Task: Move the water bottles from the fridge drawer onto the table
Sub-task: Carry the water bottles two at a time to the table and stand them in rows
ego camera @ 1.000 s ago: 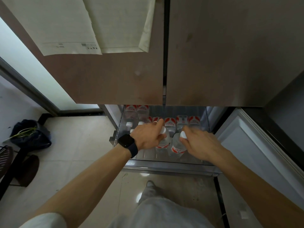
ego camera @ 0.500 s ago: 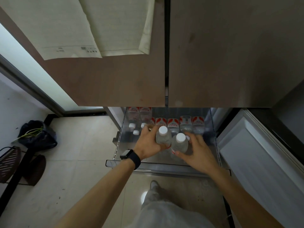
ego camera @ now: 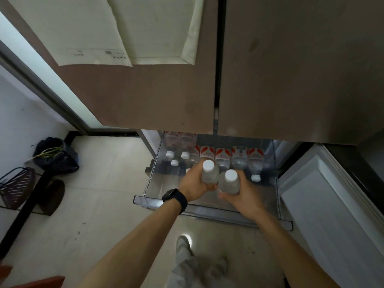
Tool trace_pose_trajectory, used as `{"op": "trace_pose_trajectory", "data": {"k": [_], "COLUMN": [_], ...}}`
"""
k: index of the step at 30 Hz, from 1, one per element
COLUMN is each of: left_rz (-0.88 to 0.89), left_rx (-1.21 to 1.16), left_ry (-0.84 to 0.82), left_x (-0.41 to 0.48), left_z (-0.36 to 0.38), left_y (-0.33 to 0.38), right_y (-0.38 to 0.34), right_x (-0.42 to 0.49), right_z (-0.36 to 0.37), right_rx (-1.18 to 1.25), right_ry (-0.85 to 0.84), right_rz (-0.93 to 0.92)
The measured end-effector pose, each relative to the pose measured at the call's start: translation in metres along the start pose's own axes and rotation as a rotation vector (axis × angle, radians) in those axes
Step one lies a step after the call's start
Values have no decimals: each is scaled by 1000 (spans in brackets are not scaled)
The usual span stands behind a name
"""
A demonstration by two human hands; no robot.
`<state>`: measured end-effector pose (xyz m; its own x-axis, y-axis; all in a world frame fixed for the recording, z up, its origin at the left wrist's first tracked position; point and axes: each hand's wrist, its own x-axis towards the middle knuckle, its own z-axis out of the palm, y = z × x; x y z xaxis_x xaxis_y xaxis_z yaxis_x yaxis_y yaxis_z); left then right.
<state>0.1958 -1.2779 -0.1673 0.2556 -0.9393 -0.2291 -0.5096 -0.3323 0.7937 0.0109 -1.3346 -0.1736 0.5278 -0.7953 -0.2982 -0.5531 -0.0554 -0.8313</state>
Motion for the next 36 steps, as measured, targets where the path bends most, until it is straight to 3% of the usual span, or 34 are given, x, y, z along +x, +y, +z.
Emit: {"op": "trace_pose_trajectory", "data": {"k": [5,9,14,22,28,36], "left_rz": [-5,-25,31,-45,-267,-561], "left_rx": [-84,-227,-230,-122,-92,-99], "left_ry": [74,216,449,796,992,1227], "left_x": [-15,-54,-143,-385,-610,-857], "left_z": [-13,-51,-120,-185,-184,-162], "left_y": [6,10,16,-50,-126,-168], "right_y": [-9,-42,-113,-202,-232,-272], "right_x": [-5,-21,-51,-173,-307,-481], "right_z": [-3,-10,15,164,316,474], "right_rx": [46,92,115,19,-53,-173], "right_ry": [67,136,87,-191,-459,-856], "right_rz": [36,-77,-281,-545,-678,-811]}}
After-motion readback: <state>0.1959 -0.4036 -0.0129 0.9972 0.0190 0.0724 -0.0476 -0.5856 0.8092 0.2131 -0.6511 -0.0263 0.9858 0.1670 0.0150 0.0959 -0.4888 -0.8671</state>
